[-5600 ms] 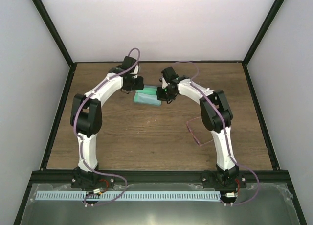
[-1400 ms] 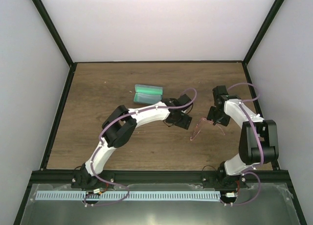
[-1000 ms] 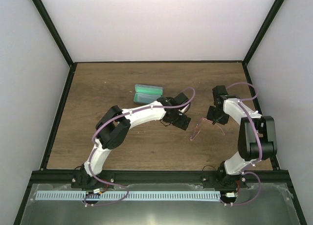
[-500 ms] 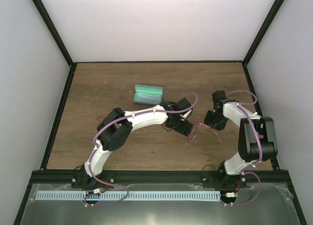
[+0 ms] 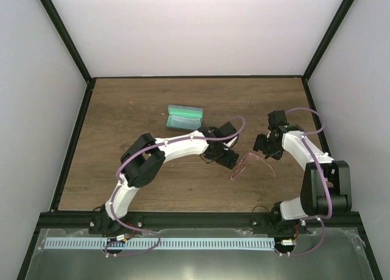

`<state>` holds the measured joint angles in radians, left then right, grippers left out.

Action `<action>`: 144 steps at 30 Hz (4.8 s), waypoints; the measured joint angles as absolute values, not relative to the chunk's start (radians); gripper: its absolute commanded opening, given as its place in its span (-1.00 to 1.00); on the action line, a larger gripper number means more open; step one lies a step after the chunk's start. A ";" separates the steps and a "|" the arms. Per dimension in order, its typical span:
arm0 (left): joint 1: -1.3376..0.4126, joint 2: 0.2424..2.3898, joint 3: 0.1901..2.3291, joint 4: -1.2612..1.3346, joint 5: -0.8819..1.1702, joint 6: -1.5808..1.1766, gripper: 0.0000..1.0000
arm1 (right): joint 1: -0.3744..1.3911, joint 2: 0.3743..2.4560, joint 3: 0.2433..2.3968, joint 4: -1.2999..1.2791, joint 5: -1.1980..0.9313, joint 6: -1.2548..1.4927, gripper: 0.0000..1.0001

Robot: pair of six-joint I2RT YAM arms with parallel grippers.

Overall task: Organize the sunglasses
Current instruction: Fold the sunglasses at the center of the board.

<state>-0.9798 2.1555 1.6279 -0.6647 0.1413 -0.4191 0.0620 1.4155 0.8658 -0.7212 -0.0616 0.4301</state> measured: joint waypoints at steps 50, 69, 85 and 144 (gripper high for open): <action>-0.966 2.179 1.633 -0.627 0.144 -0.420 0.79 | 0.144 1.497 0.824 -0.699 -0.160 0.406 -0.19; -0.945 2.147 1.568 -0.559 0.162 -0.411 0.79 | 0.197 1.499 0.862 -0.725 -0.159 0.409 -0.10; -0.939 2.129 1.533 -0.525 0.164 -0.416 0.79 | 0.251 1.502 0.823 -0.749 -0.144 0.410 -0.43; -1.026 1.926 1.243 -0.508 0.110 -0.432 0.79 | 0.468 1.454 0.837 -0.788 -0.078 0.690 0.02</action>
<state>-1.0260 1.9263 1.2434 -0.5076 0.1104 -0.4316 0.4683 1.4544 0.8368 -0.7876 -0.0776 0.6899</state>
